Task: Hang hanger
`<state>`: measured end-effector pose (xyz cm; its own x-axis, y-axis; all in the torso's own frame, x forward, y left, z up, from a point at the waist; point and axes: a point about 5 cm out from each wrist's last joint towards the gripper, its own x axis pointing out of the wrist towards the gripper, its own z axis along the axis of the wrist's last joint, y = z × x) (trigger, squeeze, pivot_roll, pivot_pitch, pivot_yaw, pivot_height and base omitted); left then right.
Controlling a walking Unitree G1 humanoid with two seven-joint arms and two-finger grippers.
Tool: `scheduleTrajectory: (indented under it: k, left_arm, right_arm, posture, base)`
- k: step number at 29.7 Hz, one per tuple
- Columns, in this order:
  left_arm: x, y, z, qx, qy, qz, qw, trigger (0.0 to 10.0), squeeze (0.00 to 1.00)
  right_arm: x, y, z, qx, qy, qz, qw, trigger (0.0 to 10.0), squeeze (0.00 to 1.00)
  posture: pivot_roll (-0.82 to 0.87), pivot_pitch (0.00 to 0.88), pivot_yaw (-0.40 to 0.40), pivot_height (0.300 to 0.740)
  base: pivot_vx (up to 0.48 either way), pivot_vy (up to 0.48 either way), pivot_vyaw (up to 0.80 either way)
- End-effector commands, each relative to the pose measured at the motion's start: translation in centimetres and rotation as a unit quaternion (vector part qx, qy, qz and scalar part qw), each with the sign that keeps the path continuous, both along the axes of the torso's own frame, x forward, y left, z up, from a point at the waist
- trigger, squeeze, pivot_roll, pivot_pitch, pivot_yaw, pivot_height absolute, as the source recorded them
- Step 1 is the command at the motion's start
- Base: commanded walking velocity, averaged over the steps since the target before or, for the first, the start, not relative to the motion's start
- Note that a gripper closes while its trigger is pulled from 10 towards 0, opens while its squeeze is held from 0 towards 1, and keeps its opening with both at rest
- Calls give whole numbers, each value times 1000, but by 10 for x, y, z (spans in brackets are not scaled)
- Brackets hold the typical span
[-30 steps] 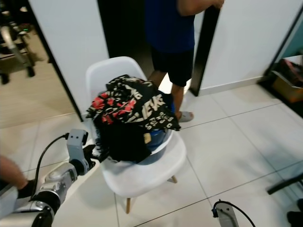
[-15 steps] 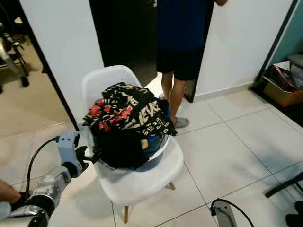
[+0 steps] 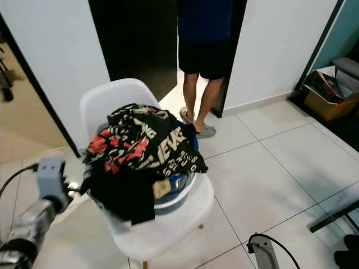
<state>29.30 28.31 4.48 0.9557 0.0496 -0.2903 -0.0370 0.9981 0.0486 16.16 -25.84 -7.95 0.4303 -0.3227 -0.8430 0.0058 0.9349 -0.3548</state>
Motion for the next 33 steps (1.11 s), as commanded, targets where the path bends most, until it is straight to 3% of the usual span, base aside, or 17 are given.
scheduleTrajectory:
  k: [1, 5, 7, 12, 14, 15, 18, 19, 21, 23, 24, 25, 26, 28, 30, 32, 33]
  left_arm:
    - [-8, -1, -9, -5, 22, -16, 1000, 10000, 0]
    - [-10, -6, -13, -18, 29, -34, 999, 10000, 0]
    - [-11, -23, -19, -58, 43, -98, 993, 10000, 0]
    - [-13, -28, -21, -73, 56, -119, 989, 10000, 0]
    - [-16, -31, -25, -81, 75, -142, 984, 10000, 0]
    - [-20, -37, -28, -107, 91, -182, 973, 10000, 0]
    - [-20, -37, -28, -107, 91, -182, 973, 10000, 0]
    - [-25, -43, -29, -134, 97, -229, 959, 10000, 0]
    - [-25, -43, -29, -134, 97, -229, 959, 10000, 0]
    - [-46, -48, -21, -174, 104, -374, 905, 10000, 0]
    - [-54, -49, -18, -184, 107, -419, 883, 10000, 0]
    - [-54, -49, -18, -184, 107, -419, 883, 10000, 0]
    - [-58, -48, -16, -173, 104, -447, 871, 10000, 0]
    - [-59, -48, -15, -163, 100, -457, 868, 10000, 0]
    - [-59, -48, -15, -163, 100, -457, 868, 10000, 0]
    - [-51, -55, -16, -123, 73, -453, 880, 10000, 0]
    - [-51, -55, -16, -123, 73, -453, 880, 10000, 0]
  right_arm:
    - [4, 4, 1, 8, -2, 0, 1000, 10000, 0]
    - [4, 4, 0, 9, 0, 0, 1000, 10000, 0]
    - [4, 4, 0, 10, 3, 2, 1000, 10000, 0]
    - [4, 4, 0, 10, 3, 2, 1000, 10000, 0]
    - [4, 4, 0, 9, 3, 2, 1000, 10000, 0]
    - [3, 4, 0, 8, 3, 2, 1000, 10000, 0]
    - [3, 4, 0, 8, 3, 2, 1000, 10000, 0]
    - [3, 4, 0, 8, 4, 2, 1000, 10000, 0]
    - [3, 4, 0, 8, 4, 2, 1000, 10000, 0]
    - [3, 3, 0, 6, 7, 2, 1000, 10000, 0]
    - [3, 3, 0, 6, 8, 3, 1000, 10000, 0]
    - [3, 3, 0, 6, 8, 3, 1000, 10000, 0]
    - [3, 3, 0, 6, 8, 3, 1000, 10000, 0]
    - [3, 3, 0, 5, 8, 3, 1000, 10000, 0]
    - [3, 3, 0, 5, 8, 3, 1000, 10000, 0]
    - [3, 1, 1, 3, 8, 4, 1000, 10000, 0]
    - [3, 1, 1, 3, 8, 4, 1000, 10000, 0]
  posture:
    - [-42, 69, 10, 740]
    - [-41, 72, 9, 740]
    - [-46, 72, 10, 740]
    - [-49, 73, 12, 740]
    - [-52, 72, 12, 740]
    - [-57, 70, 12, 740]
    - [-57, 70, 12, 740]
    - [-57, 70, 12, 740]
    - [-57, 70, 12, 740]
    - [-75, 70, 5, 740]
    - [-75, 70, 5, 740]
    - [-75, 70, 5, 740]
    - [-80, 73, 0, 740]
    - [-80, 73, 0, 740]
    - [-80, 73, 0, 740]
    - [-89, 86, -14, 740]
    - [-89, 86, -14, 740]
  base:
    - [285, 0, 0]
    - [281, 0, 0]
    - [259, 0, 0]
    - [153, 0, 0]
    - [0, 0, 0]
    - [0, 0, 0]
    - [0, 0, 0]
    - [0, 0, 0]
    - [0, 0, 0]
    - [0, 0, 0]
    - [0, 0, 0]
    - [0, 0, 0]
    - [0, 0, 0]
    - [0, 0, 0]
    - [0, 0, 0]
    - [0, 0, 0]
    - [0, 0, 0]
